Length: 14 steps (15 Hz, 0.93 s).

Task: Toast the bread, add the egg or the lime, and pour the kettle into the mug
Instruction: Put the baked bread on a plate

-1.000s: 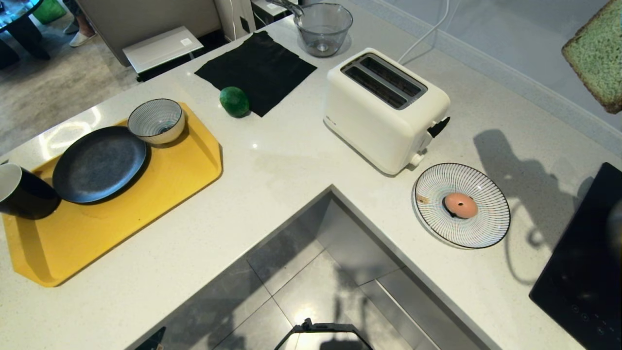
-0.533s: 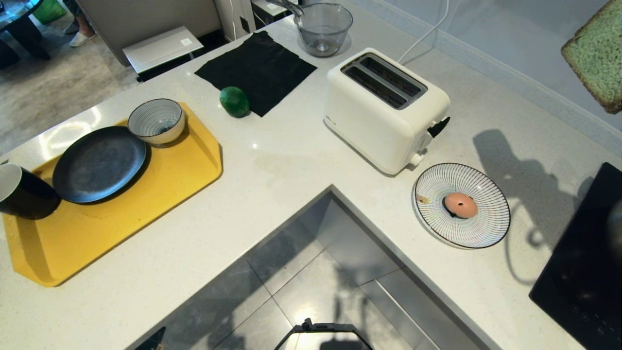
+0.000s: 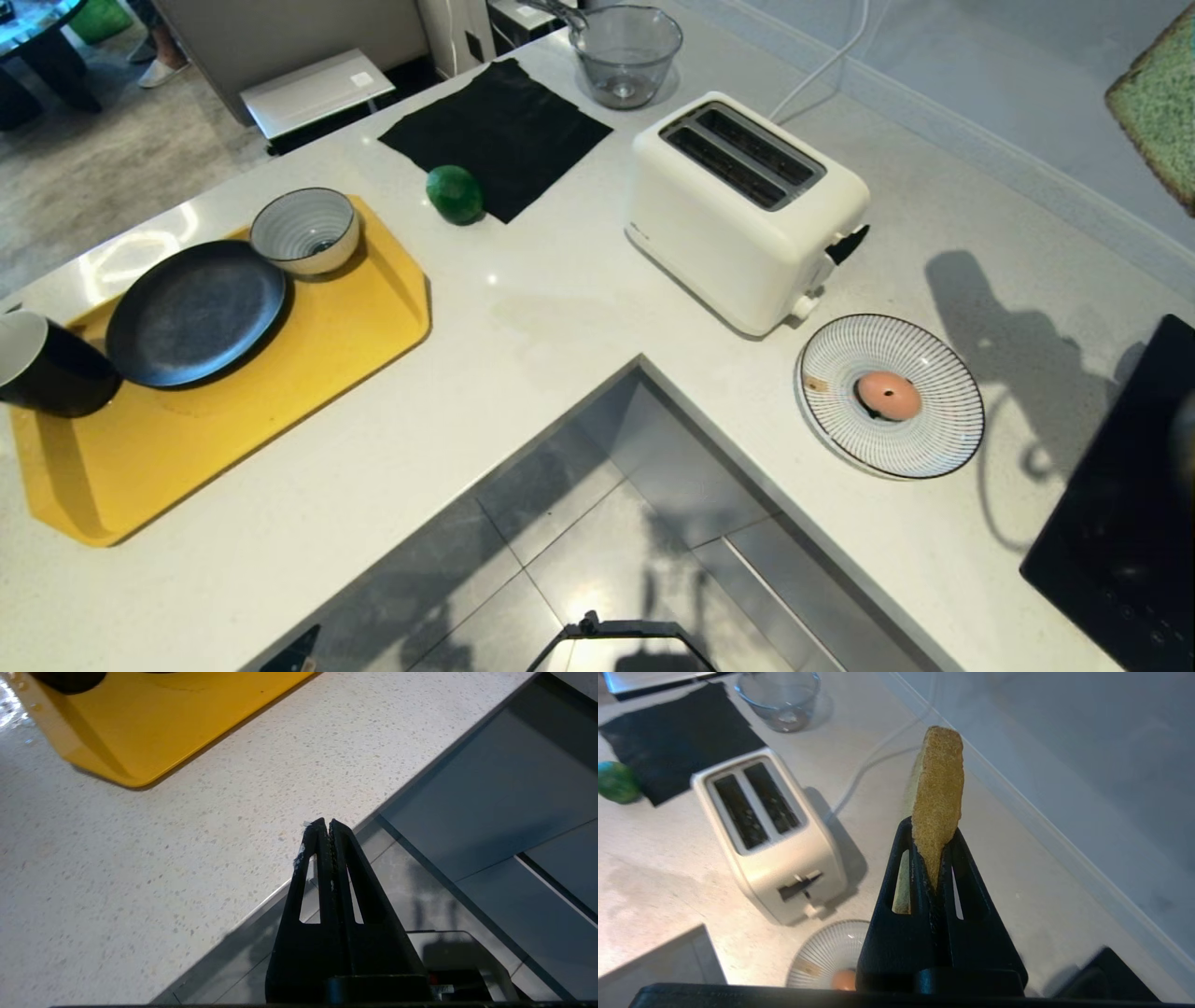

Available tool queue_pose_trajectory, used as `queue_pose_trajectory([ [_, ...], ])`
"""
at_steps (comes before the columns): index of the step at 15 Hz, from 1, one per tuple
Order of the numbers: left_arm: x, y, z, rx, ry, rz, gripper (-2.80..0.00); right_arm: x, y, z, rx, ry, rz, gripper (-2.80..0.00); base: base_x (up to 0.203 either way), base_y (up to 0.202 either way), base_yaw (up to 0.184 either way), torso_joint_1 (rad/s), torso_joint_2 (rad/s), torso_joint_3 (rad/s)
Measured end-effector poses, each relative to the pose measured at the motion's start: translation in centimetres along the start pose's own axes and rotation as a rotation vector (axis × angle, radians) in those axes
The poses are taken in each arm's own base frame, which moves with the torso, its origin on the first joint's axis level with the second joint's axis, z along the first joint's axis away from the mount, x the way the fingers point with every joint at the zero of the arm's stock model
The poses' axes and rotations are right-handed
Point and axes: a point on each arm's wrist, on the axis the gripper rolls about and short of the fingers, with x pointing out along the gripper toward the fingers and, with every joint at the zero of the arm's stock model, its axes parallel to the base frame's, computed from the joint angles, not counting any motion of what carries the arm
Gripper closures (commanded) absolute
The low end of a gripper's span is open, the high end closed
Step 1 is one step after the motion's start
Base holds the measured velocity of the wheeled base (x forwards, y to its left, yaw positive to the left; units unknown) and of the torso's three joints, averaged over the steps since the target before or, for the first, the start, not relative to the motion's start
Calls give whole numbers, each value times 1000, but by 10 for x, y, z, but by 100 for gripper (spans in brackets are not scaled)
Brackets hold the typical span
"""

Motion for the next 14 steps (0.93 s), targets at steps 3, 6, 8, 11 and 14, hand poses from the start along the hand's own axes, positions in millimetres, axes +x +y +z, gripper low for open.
queue_pose_trajectory([
  [3, 0, 0, 0, 0, 1, 1, 0, -1, 0, 0, 0, 0, 2, 0, -1, -9, 174, 5, -4, 5],
  [6, 0, 0, 0, 0, 1, 0, 0, -2, 0, 1, 0, -3, 0, 0, -1, -8, 173, 3, 1, 1],
  [8, 0, 0, 0, 0, 1, 0, 0, -2, 0, 1, 0, -2, 0, 0, 1, -9, 176, 4, -1, -3],
  [11, 0, 0, 0, 0, 1, 1, 0, -2, -1, 1, 0, -4, 0, 0, 0, -11, 176, 1, 4, 1],
  [14, 0, 0, 0, 0, 1, 0, 0, -2, -1, 1, 0, -3, 0, 0, 1, -9, 173, 2, 0, 1],
])
